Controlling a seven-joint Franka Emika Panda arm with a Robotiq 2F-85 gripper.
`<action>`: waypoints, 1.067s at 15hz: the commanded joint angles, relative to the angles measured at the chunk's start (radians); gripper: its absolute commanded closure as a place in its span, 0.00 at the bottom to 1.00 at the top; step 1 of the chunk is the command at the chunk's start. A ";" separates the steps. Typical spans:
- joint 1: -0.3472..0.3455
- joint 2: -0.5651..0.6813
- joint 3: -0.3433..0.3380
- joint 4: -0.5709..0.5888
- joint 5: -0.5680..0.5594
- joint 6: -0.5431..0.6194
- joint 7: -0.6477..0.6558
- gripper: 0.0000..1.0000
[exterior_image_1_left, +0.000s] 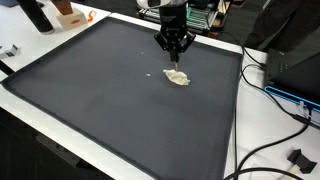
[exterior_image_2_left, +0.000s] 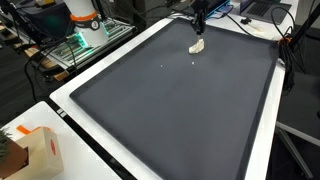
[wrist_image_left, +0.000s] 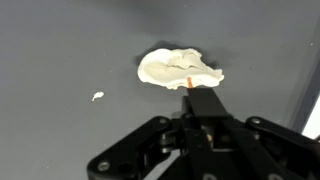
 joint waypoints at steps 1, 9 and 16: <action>0.007 0.013 -0.008 -0.013 -0.008 0.021 0.008 0.97; 0.019 0.053 -0.010 0.004 -0.027 0.036 0.018 0.97; 0.028 0.087 -0.013 0.022 -0.043 0.035 0.023 0.97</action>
